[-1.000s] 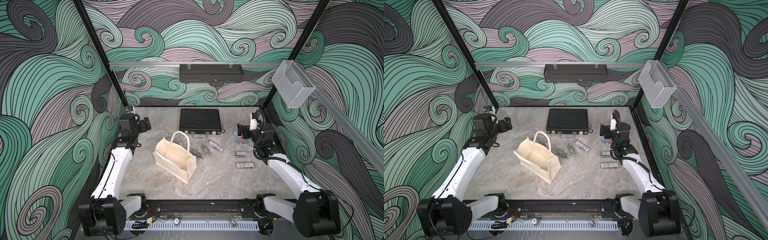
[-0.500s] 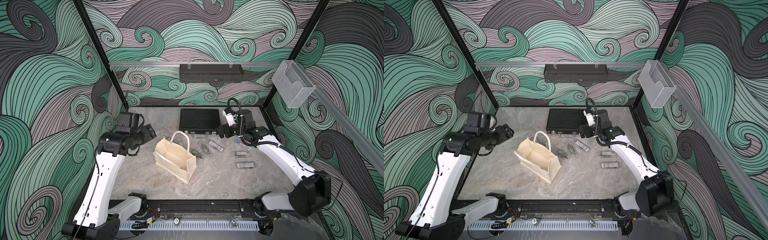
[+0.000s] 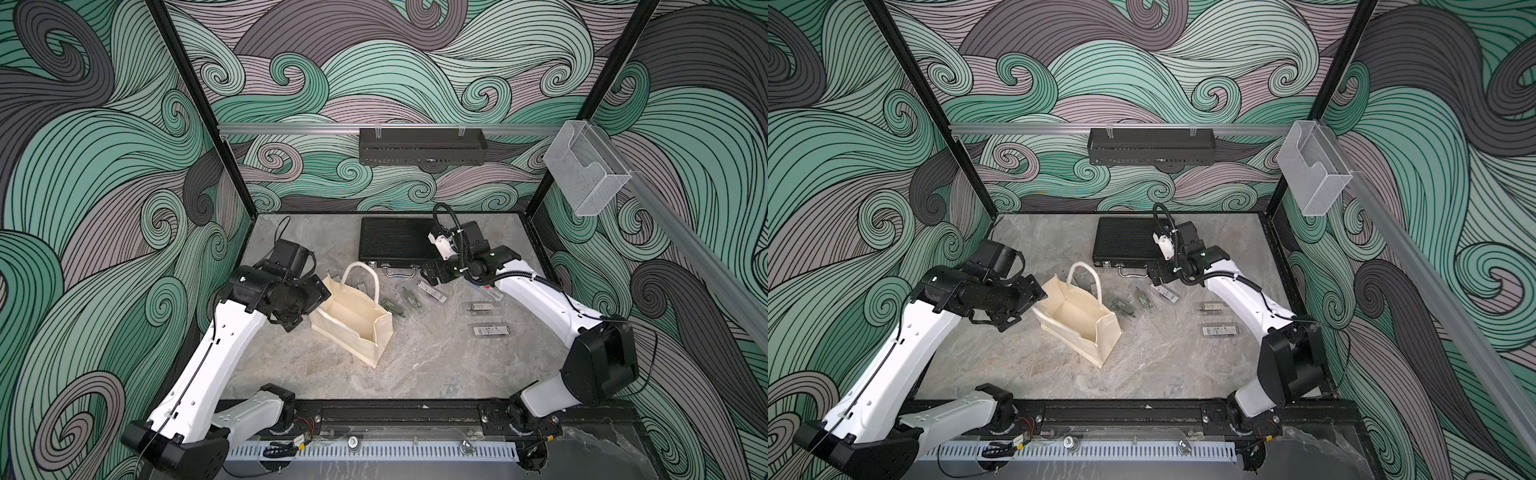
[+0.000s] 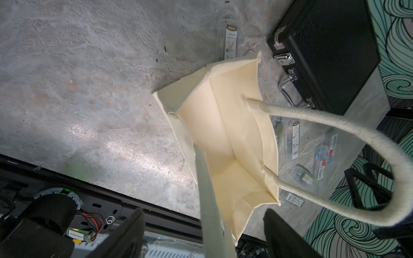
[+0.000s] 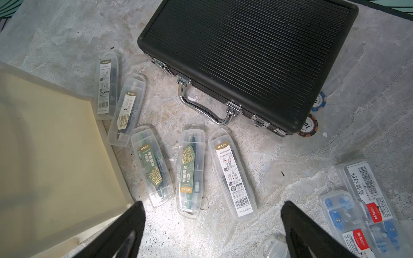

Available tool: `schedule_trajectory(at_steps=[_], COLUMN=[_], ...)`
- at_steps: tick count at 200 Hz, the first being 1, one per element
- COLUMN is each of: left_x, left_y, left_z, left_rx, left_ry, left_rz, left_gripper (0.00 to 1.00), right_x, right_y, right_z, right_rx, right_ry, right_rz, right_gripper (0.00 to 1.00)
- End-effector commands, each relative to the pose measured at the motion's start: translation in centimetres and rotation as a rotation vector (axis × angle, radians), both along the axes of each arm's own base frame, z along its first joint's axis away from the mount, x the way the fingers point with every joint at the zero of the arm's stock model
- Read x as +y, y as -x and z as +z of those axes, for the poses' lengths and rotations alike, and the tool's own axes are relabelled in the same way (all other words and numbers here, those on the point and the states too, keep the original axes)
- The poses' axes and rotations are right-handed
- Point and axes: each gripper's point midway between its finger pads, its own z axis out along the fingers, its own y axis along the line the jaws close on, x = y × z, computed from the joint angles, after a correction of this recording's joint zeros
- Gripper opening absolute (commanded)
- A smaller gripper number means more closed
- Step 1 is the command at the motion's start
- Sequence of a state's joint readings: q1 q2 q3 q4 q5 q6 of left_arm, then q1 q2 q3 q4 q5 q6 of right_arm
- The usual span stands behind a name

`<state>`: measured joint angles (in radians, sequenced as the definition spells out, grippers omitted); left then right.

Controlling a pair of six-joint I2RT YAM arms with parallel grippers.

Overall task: Put the compass set into the canvas bag
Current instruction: Adjust the canvas bag at the center of the board.

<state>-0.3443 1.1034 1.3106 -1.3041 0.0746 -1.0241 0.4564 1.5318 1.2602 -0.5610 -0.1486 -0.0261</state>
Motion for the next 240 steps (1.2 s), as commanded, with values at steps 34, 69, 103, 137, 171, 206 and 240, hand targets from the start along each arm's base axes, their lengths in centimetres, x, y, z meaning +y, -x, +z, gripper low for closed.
schedule_trajectory(at_steps=[34,69,103,137,171,206,240], left_x=[-1.6,0.3,2.5,3.9,5.9,6.3,5.7], left_y=[-2.8,-3.6,-4.5,-6.3,-7.9,-9.1,-8.4], left_z=[0.4,0.9,1.9,1.6,1.1,1.8,4.4], left_rx=[-0.075,-0.114,-0.121,-0.101,-0.086,-0.120,-0.211], left_ry=[0.051,-0.010,-0.054,-0.117,-0.192,-0.196,-0.186], left_rz=[-0.004,-0.022,-0.077,-0.159,-0.168,-0.207,-0.258], left_gripper=[0.40,0.18,0.16,0.18,0.20,0.27,0.60], right_x=[-0.2,-1.0,-2.4,-2.2,-0.6,0.5,-0.5], right_y=[1.0,0.8,0.4,0.6,0.8,0.7,-0.1], right_z=[-0.7,-1.6,-3.1,-5.2,-6.9,-8.9,-9.9], right_rx=[0.031,0.064,0.119,0.213,0.254,0.285,0.254], right_ry=[0.014,0.051,0.109,0.091,0.119,0.203,0.324], right_rz=[0.017,-0.046,-0.160,-0.238,-0.205,-0.140,-0.105], right_gripper=[0.94,0.93,0.89,0.85,0.81,0.76,0.75])
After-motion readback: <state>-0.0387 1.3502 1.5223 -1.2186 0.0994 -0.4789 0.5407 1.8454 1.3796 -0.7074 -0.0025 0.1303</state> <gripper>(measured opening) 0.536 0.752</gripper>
